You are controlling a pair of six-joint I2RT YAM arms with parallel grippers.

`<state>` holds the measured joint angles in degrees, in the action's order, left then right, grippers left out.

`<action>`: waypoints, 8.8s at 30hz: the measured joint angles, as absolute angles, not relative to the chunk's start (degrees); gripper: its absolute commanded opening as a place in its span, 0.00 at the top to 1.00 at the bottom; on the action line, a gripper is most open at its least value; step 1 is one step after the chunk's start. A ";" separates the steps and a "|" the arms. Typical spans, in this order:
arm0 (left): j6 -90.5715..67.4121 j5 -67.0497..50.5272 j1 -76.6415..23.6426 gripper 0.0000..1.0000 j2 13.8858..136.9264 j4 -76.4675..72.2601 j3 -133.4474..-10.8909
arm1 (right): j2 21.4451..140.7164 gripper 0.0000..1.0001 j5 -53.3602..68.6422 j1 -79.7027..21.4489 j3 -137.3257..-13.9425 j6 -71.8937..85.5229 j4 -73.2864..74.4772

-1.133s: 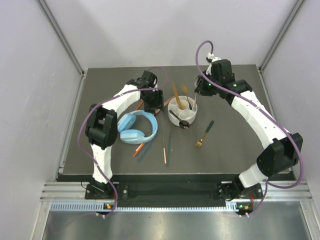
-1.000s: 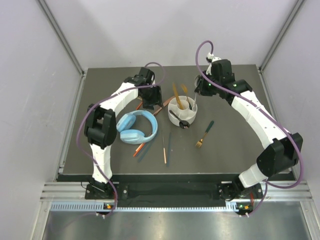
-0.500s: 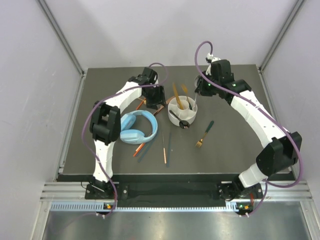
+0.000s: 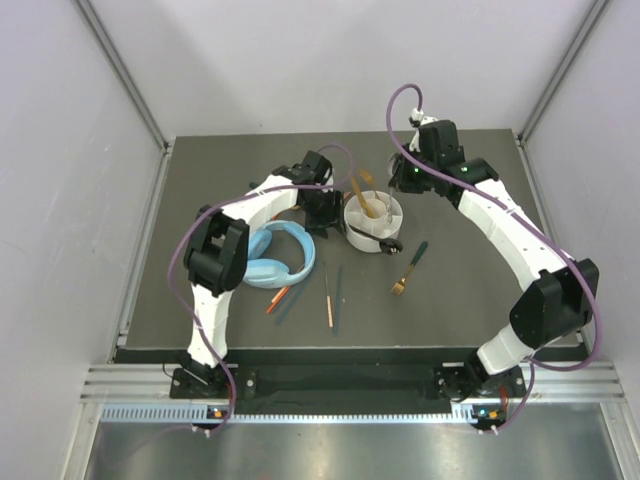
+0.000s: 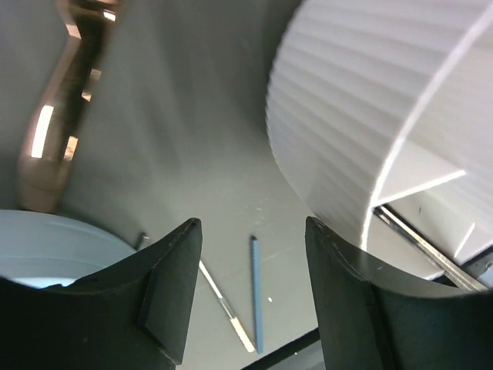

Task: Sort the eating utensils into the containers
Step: Move the container to the center of the board, then place the spoon in the container, then adjust the fork at the center of the board.

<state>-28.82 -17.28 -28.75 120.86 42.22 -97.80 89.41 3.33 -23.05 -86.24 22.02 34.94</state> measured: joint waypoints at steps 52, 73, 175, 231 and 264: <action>-26.02 -12.62 -28.23 0.39 105.01 44.66 -82.04 | 84.36 1.00 -8.34 -32.49 -55.31 18.87 -6.07; -24.91 -12.60 -28.23 0.39 103.63 43.24 -79.96 | 81.89 1.00 -20.10 -38.22 -43.24 20.58 -16.64; -25.36 -7.53 -26.44 0.39 97.62 42.89 -78.72 | 94.13 0.54 -17.17 -40.58 -55.37 19.09 41.08; -25.19 -9.65 -23.05 0.39 95.72 40.71 -72.44 | 103.63 0.06 -8.86 -36.53 -70.89 -10.13 45.78; -23.97 -11.11 -22.52 0.39 97.60 40.75 -75.59 | 106.89 0.08 0.78 -30.20 -73.10 -9.69 45.34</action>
